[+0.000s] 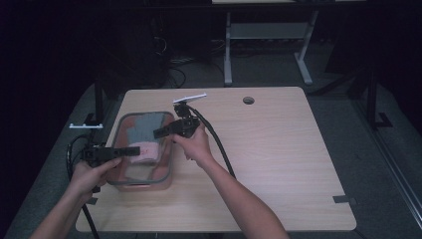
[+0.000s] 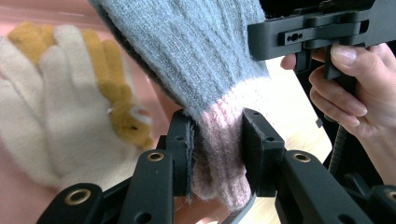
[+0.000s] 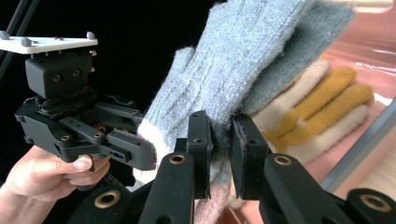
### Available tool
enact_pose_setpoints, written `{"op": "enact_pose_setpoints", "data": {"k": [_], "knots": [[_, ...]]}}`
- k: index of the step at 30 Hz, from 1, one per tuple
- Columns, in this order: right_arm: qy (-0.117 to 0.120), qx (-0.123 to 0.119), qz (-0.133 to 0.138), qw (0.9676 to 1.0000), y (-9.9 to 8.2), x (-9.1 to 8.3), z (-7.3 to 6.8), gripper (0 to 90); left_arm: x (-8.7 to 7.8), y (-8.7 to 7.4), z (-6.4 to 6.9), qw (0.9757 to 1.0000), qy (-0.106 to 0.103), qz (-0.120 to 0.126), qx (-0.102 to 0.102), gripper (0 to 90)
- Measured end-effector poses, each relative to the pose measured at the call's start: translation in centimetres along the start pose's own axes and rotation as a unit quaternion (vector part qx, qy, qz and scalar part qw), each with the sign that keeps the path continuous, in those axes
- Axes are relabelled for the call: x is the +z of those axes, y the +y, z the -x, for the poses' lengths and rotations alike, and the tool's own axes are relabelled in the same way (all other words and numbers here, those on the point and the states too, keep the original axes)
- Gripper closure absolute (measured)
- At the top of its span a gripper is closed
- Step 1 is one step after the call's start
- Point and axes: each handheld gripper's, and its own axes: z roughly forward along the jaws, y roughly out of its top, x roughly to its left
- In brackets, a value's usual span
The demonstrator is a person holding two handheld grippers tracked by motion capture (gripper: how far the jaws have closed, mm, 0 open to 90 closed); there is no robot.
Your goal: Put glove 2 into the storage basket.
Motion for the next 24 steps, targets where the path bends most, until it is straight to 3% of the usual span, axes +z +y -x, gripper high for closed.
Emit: {"op": "enact_pose_setpoints", "data": {"k": [16,24], "knots": [[-0.004,0.001,-0.017,0.9998,0.0,2.1,0.6,78.7,-0.3,-0.5,-1.4,0.9998,0.016,-0.01,-0.009,66.7],[-0.017,-0.008,-0.03,0.9994,0.0,3.2,0.9,78.5,-0.2,-0.9,-2.3,0.9994,0.028,-0.015,-0.011,66.7]]}}
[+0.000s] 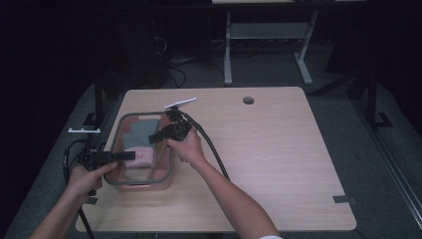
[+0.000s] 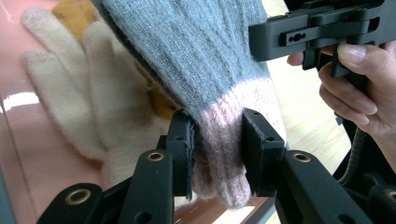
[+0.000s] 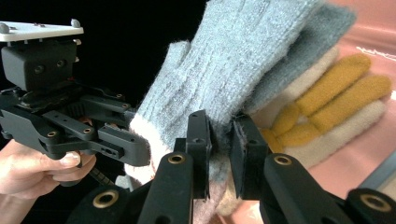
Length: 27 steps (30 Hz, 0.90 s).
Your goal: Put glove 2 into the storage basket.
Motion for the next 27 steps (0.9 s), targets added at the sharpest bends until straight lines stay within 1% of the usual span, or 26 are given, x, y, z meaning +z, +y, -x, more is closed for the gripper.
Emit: {"op": "enact_pose_setpoints", "data": {"k": [3,4,5,7,9,10,13,14,15,16,17,18,20,21,22,24,27], "knots": [[-0.003,-0.001,-0.004,1.0,0.0,0.2,0.0,78.4,0.0,-0.1,-0.2,1.0,0.001,0.0,-0.003,66.7],[-0.005,-0.003,-0.005,1.0,0.0,0.5,0.0,78.3,0.0,-0.2,-0.2,1.0,0.001,0.002,-0.007,66.7],[-0.005,-0.003,-0.005,1.0,0.0,0.5,0.0,78.3,0.0,-0.2,-0.3,1.0,0.002,0.0,-0.002,66.7],[-0.009,-0.005,-0.008,0.9999,0.0,0.6,0.0,78.2,0.1,-0.3,-0.4,1.0,0.005,-0.001,-0.005,66.7],[-0.017,-0.01,-0.012,0.9997,0.0,0.8,-0.1,78.1,0.2,-0.4,-0.4,1.0,0.006,-0.001,-0.008,66.8],[-0.019,-0.012,-0.014,0.9997,0.0,0.8,-0.1,77.9,0.2,-0.5,-0.5,1.0,0.007,-0.003,-0.004,66.7],[-0.022,-0.013,-0.017,0.9995,0.1,0.8,-0.2,77.0,0.4,-0.6,-0.7,0.9999,0.01,-0.002,-0.008,66.8],[-0.031,-0.013,-0.019,0.9993,0.1,0.8,-0.2,75.9,0.5,-0.6,-0.8,0.9999,0.014,-0.005,-0.006,66.8],[-0.031,-0.013,-0.019,0.9993,0.1,0.8,-0.2,75.9,0.5,-0.6,-0.8,0.9999,0.014,-0.005,-0.006,66.8],[-0.035,-0.017,-0.018,0.9991,0.1,0.8,-0.2,76.2,0.6,-0.7,-1.0,0.9997,0.023,-0.007,-0.007,66.8],[-0.047,-0.018,-0.014,0.9986,0.2,0.4,0.0,76.7,0.7,-0.7,-1.0,0.9995,0.027,-0.011,-0.007,66.8],[-0.045,-0.015,-0.011,0.9988,0.2,0.2,0.1,76.5,0.9,-1.0,-1.5,0.9991,0.037,-0.018,-0.013,66.8],[-0.048,-0.017,-0.007,0.9987,0.2,0.0,0.2,76.1,1.0,-1.0,-1.7,0.999,0.038,-0.021,-0.012,66.7],[-0.05,-0.017,-0.007,0.9986,0.3,-0.2,0.2,75.7,1.0,-1.0,-1.6,0.999,0.039,-0.019,-0.01,67.0],[-0.051,-0.02,-0.006,0.9985,0.3,-0.5,0.1,75.7,1.1,-1.0,-1.5,0.9988,0.043,-0.022,-0.007,66.5],[-0.052,-0.02,-0.003,0.9984,0.3,-0.6,0.1,75.7,1.2,-1.0,-1.4,0.9986,0.047,-0.021,-0.007,66.1],[-0.048,-0.023,-0.001,0.9986,0.2,-0.9,0.0,75.7,1.3,-0.9,-1.1,0.9982,0.056,-0.022,0.004,63.8]]}}
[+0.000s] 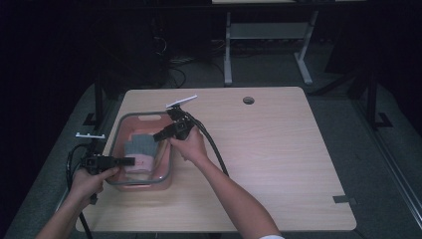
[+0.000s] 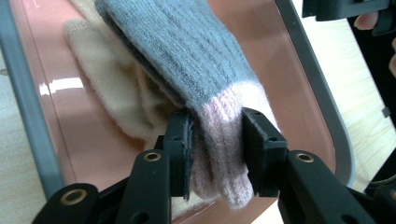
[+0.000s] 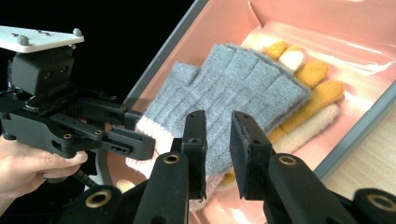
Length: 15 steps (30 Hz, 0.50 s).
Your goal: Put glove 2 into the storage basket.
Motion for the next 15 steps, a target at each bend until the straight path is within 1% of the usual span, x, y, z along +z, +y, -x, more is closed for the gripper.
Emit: {"op": "enact_pose_setpoints", "data": {"k": [2,3,4,5,9,12,13,15], "knots": [[0.002,0.001,0.0,1.0,0.0,-0.2,-0.1,75.7,-0.1,0.1,0.3,1.0,0.007,0.0,0.007,61.7],[0.0,0.0,0.001,1.0,-0.1,-0.4,0.0,75.5,-0.1,0.2,0.5,0.9999,0.013,0.002,0.011,58.3],[0.0,0.0,0.001,1.0,-0.1,-0.4,0.0,75.5,-0.2,0.3,0.6,0.9997,0.019,0.003,0.018,58.3],[0.002,0.0,0.003,1.0,-0.1,-0.5,0.0,75.5,-0.3,0.3,0.8,0.9996,0.02,0.003,0.021,57.8],[0.006,0.003,0.009,0.9999,-0.4,-1.1,0.2,75.2,-0.7,0.7,1.2,0.9994,0.021,0.008,0.025,53.8],[0.007,0.005,0.01,0.9999,-0.6,-1.4,0.4,74.9,-0.9,1.0,1.6,0.9992,0.023,0.008,0.031,53.9],[0.007,0.007,0.013,0.9999,-0.7,-1.8,0.6,74.8,-0.9,1.1,1.8,0.999,0.024,0.009,0.036,53.9],[0.007,0.008,0.016,0.9998,-0.8,-1.9,0.7,74.8,-1.0,1.3,2.0,0.999,0.024,0.01,0.036,53.8]]}}
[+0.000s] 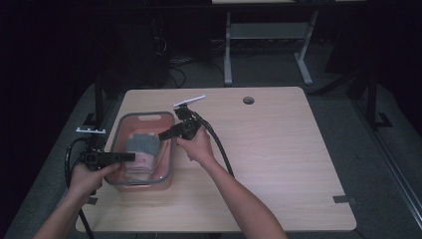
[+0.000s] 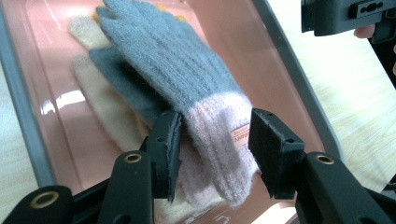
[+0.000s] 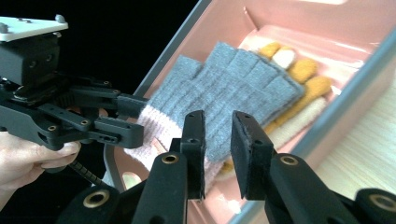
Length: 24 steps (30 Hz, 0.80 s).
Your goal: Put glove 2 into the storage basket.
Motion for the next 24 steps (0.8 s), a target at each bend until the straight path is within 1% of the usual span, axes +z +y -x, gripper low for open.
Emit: {"op": "enact_pose_setpoints", "data": {"k": [2,3,4,5,6,7,11,12,16,17,18,19,21,22,24], "knots": [[0.001,0.001,0.002,1.0,-0.1,-0.5,0.3,74.1,-0.1,0.2,0.2,1.0,0.003,0.004,0.002,53.5],[0.0,0.003,0.004,1.0,-0.2,-0.7,0.3,73.7,-0.2,0.3,0.2,0.9999,0.007,0.003,0.007,52.8],[-0.001,0.002,0.004,1.0,-0.2,-0.9,0.4,73.3,-0.4,0.5,0.2,0.9999,0.007,0.007,0.007,51.7],[-0.002,0.003,0.006,1.0,-0.3,-1.5,0.5,72.3,-0.7,0.7,0.3,0.9999,0.002,0.017,0.003,51.4],[-0.001,0.004,0.008,1.0,-0.3,-1.7,0.6,72.0,-0.8,0.8,0.4,0.9998,0.001,0.02,0.0,51.7],[-0.001,0.004,0.008,1.0,-0.3,-1.7,0.6,72.0,-0.8,0.8,0.4,0.9998,0.001,0.02,0.0,51.7],[-0.003,0.003,0.014,0.9999,-0.4,-2.8,0.9,71.2,-0.9,1.2,0.9,0.9998,0.001,0.019,0.007,51.6],[-0.004,0.005,0.018,0.9998,-0.4,-3.2,1.0,70.8,-1.0,1.4,1.1,0.9997,-0.004,0.024,0.007,51.6],[-0.004,0.007,0.019,0.9998,-0.6,-3.8,1.2,69.9,-1.0,1.7,1.5,0.9995,-0.008,0.027,0.011,51.6],[-0.004,0.007,0.02,0.9998,-0.7,-4.0,1.4,69.5,-1.0,1.8,1.6,0.9994,-0.014,0.03,0.01,51.6],[-0.002,0.011,0.027,0.9996,-1.0,-4.4,1.6,68.8,-1.0,1.9,1.9,0.9992,-0.021,0.029,0.02,51.4],[-0.002,0.011,0.027,0.9996,-1.0,-4.4,1.6,68.8,-1.0,1.9,1.9,0.9992,-0.021,0.029,0.02,50.8],[-0.001,0.015,0.028,0.9995,-1.3,-4.8,1.9,68.1,-1.0,2.0,2.4,0.9989,-0.026,0.03,0.025,50.3],[-0.002,0.016,0.031,0.9994,-1.5,-5.3,2.1,67.6,-1.0,2.2,2.8,0.9985,-0.03,0.031,0.033,50.1],[-0.003,0.018,0.031,0.9994,-1.6,-5.5,2.2,67.3,-1.0,2.2,3.0,0.9983,-0.033,0.033,0.034,49.6]]}}
